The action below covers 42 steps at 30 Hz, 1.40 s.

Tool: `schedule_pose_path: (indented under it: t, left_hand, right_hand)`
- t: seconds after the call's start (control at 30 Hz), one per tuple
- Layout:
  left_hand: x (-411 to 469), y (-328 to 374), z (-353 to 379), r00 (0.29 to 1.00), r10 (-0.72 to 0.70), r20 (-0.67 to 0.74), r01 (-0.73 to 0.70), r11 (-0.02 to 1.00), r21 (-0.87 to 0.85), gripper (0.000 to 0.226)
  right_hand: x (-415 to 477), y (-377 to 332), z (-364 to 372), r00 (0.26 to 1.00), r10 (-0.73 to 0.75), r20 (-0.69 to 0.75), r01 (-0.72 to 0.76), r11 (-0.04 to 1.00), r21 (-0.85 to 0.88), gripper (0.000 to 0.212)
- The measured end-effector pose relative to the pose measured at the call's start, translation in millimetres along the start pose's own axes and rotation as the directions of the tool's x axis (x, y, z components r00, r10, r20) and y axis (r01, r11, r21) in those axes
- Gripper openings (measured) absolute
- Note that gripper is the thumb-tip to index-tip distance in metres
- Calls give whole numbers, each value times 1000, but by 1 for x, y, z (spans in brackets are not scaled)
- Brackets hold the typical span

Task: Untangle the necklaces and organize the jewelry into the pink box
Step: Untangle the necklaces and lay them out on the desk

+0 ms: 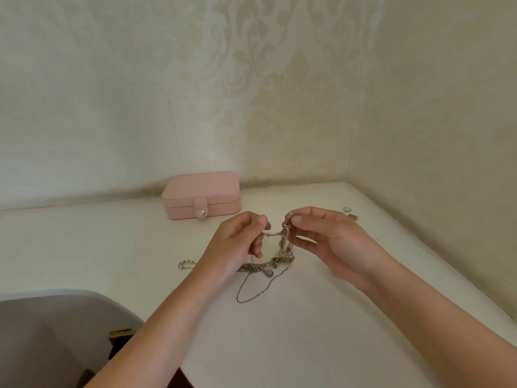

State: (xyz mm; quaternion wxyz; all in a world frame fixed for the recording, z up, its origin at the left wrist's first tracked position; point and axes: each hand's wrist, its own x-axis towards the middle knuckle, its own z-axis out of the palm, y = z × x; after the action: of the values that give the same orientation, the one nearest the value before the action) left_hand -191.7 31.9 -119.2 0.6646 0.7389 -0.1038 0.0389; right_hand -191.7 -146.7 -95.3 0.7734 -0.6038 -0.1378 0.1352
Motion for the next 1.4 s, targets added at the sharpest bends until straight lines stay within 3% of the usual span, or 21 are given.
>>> schedule_pose_path:
  t: [0.2,0.67,0.83,1.0,1.13,1.33,1.4]
  left_hand:
    - [-6,5,0,985,120,126,-137,981,135,12]
    - [-1,0,-1,982,155,108,-161,985,58,21]
    - [3,-1,-5,992,105,72,-90,979,-184,10]
    - [4,0,-3,996,14,92,25,911,-411,7]
    - [4,4,-3,996,-2,93,45,883,-467,14]
    - [3,3,-3,992,19,126,35,910,-412,11]
    - [3,2,-2,992,20,127,33,915,-402,11]
  right_hand:
    - [-3,0,3,996,-84,3,84,992,-98,10]
    - [-5,-2,10,985,-145,-97,106,938,-330,11]
    - [-1,2,4,965,-168,-199,49,868,-495,12]
    - [1,7,5,953,-221,-206,49,786,-616,15]
    - [-2,6,9,953,-256,-161,90,750,-656,8]
    - [-5,3,12,962,-237,-134,119,809,-576,12]
    - [-6,1,13,979,-169,-112,85,844,-529,7]
